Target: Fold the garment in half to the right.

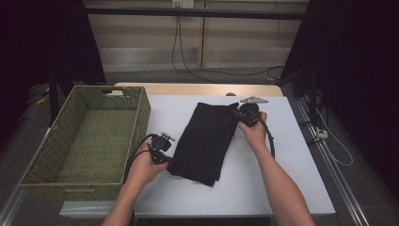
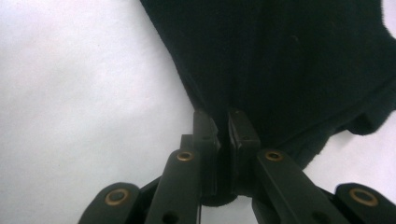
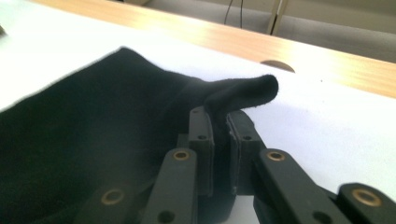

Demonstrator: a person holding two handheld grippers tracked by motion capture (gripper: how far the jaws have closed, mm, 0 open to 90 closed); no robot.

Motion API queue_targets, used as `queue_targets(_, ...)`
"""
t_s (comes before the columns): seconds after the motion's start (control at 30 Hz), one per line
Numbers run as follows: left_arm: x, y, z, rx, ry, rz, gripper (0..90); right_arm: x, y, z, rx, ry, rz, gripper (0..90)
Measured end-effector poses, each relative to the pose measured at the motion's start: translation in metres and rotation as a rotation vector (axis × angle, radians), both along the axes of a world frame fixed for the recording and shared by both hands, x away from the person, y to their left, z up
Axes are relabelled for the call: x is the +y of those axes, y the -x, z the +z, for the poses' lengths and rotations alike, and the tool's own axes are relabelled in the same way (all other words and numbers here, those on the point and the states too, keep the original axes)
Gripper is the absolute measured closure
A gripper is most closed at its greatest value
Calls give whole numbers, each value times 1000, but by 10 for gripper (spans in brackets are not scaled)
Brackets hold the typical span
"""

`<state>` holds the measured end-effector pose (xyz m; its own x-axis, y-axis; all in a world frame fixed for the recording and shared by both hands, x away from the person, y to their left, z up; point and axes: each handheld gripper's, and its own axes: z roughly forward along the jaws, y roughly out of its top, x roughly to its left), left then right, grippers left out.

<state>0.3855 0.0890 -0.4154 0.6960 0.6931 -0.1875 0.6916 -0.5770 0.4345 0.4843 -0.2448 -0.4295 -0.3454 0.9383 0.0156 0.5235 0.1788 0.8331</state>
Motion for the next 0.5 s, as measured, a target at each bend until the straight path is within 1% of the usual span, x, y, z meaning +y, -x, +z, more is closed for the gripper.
queue_targets(0.07,0,0,4,5,10,-5,841,0,0,3,-7,6,0,821)
queue_targets(0.1,-1,0,6,9,0,1,841,0,0,4,-8,9,3,821)
queue_targets(0.13,-1,0,6,12,-1,1,841,0,0,4,-3,8,9,821)
queue_targets(0.17,0,0,5,17,12,4,841,-1,0,4,0,8,9,821)
queue_targets(0.2,-1,0,5,19,2,5,841,-1,1,3,14,-4,3,819)
queue_targets(0.23,-2,1,3,16,6,7,840,-3,0,1,18,-14,5,816)
queue_targets(0.27,-2,1,0,19,-4,10,840,-3,0,-3,47,-27,6,811)
queue_targets(0.3,-3,2,-1,21,-4,9,840,-4,-1,-6,61,-15,6,801)
queue_targets(0.33,-4,2,-2,17,-5,9,840,-4,0,-8,65,-10,2,768)
queue_targets(0.37,-4,2,-4,10,-14,-1,839,-4,-1,-10,73,-14,-1,719)
queue_targets(0.4,-4,2,-5,17,-4,12,839,-6,-1,-12,84,-3,-11,675)
queue_targets(0.43,-4,2,-5,17,-6,14,839,-8,-1,-12,77,5,-21,609)
queue_targets(0.47,-4,2,-5,17,-10,18,839,-10,-1,-12,79,11,-47,526)
queue_targets(0.5,-4,2,-5,13,-4,14,839,-14,-2,-11,73,19,-66,492)
